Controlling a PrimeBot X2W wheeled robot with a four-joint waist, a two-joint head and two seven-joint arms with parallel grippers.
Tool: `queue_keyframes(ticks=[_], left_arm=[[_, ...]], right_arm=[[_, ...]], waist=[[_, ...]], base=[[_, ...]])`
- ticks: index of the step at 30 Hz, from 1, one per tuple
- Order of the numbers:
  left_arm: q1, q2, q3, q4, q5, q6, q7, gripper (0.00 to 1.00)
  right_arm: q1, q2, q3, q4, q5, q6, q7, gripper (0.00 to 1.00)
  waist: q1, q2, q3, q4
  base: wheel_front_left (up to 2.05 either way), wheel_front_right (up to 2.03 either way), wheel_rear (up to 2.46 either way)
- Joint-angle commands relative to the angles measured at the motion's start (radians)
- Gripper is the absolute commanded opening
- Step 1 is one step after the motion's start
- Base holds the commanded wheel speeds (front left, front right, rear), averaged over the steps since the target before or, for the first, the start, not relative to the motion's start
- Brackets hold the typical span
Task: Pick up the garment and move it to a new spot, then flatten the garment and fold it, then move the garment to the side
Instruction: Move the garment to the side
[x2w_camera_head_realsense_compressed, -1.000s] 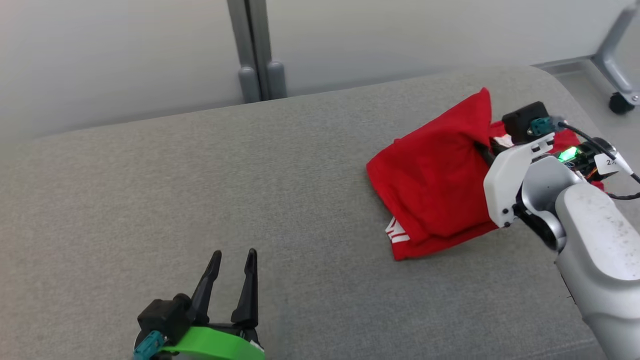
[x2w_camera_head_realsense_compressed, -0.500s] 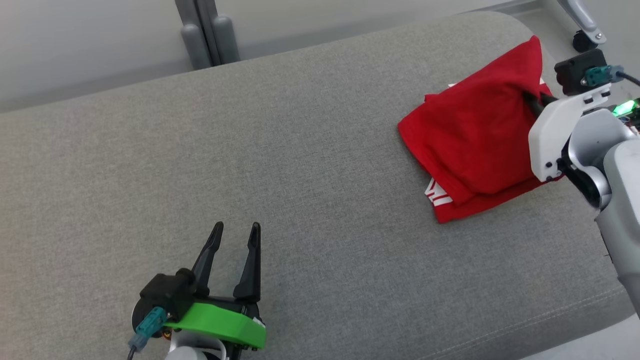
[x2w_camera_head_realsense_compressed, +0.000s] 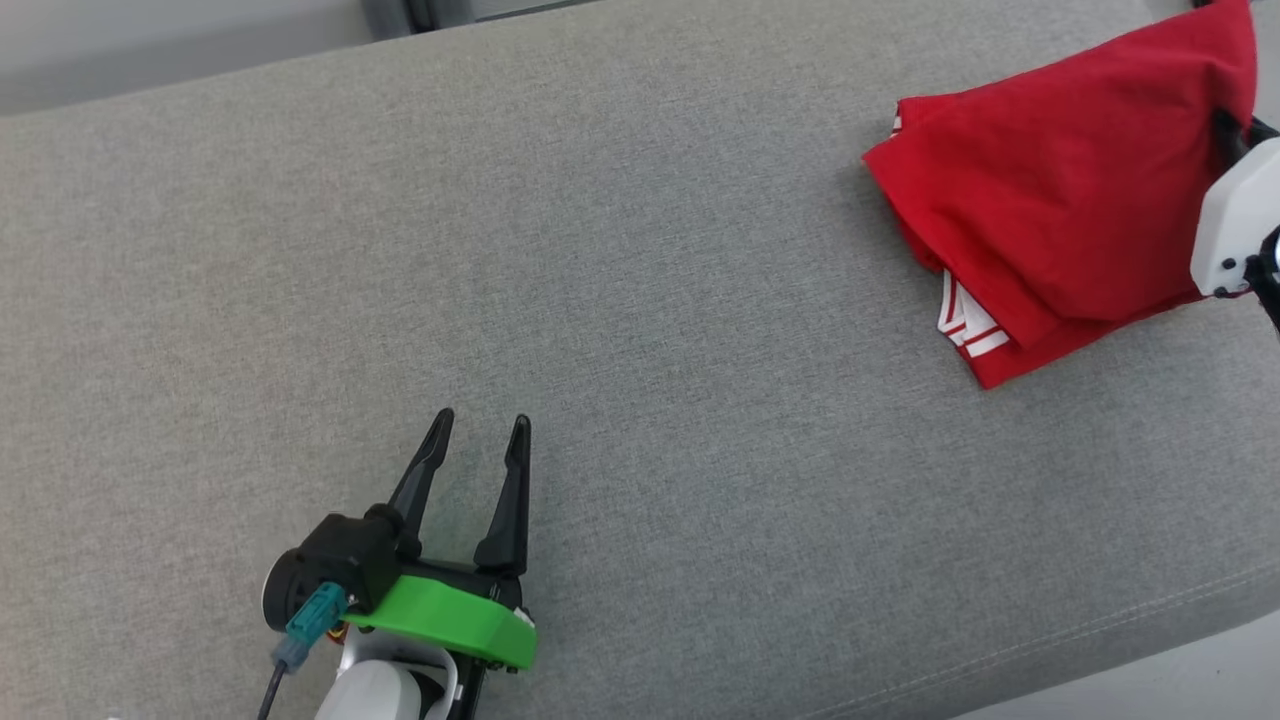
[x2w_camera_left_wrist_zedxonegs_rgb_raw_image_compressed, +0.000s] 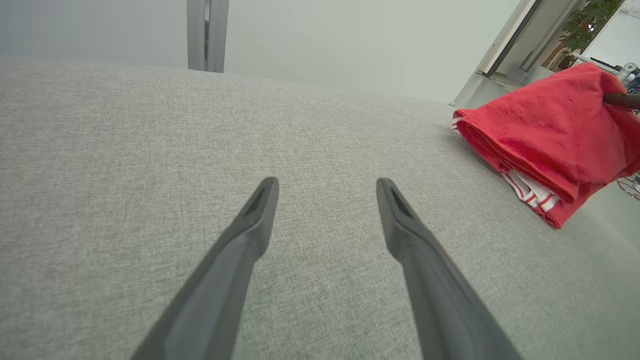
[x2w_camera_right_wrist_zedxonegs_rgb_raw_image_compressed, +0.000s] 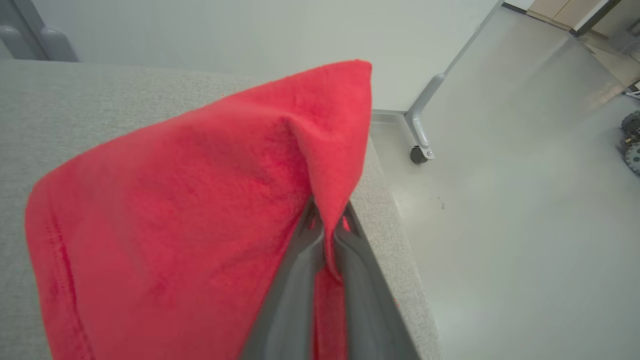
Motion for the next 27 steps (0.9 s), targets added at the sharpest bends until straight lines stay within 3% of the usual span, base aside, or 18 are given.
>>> queue_keyframes(ticks=[1, 7, 12, 20, 27], left_arm=[[-0.020, 0.012, -0.004, 0.002, 0.011, -0.005, -0.002, 1.00], [-0.014, 0.019, -0.017, 0.005, 0.007, -0.005, -0.002, 1.00], [0.004, 0.023, -0.017, 0.010, 0.003, -0.005, -0.002, 1.00], [-0.014, 0.035, 0.005, 0.003, 0.013, -0.005, -0.002, 1.00], [0.006, 0.023, 0.062, 0.008, -0.011, -0.004, -0.002, 1.00]], right_arm=[[-0.006, 0.008, -0.051, 0.051, -0.022, -0.002, -0.044, 1.00], [-0.016, -0.001, -0.157, 0.169, -0.104, -0.002, -0.139, 1.00], [-0.018, 0.032, -0.195, 0.215, -0.154, -0.002, -0.204, 1.00], [-0.032, 0.082, -0.153, 0.221, -0.175, -0.002, -0.336, 1.00], [0.014, 0.148, -0.108, 0.193, -0.162, -0.002, -0.436, 1.00]], waist=[[0.0000, -0.0001, 0.030, 0.022], [0.0000, -0.0001, 0.033, 0.034], [0.0000, -0.0001, 0.019, 0.023], [0.0000, -0.0001, -0.039, 0.013], [0.0000, -0.0001, -0.147, 0.052]], base=[[0.00, 0.00, 0.00], [0.00, 0.00, 0.00], [0.00, 0.00, 0.00], [0.00, 0.00, 0.00], [0.00, 0.00, 0.00]])
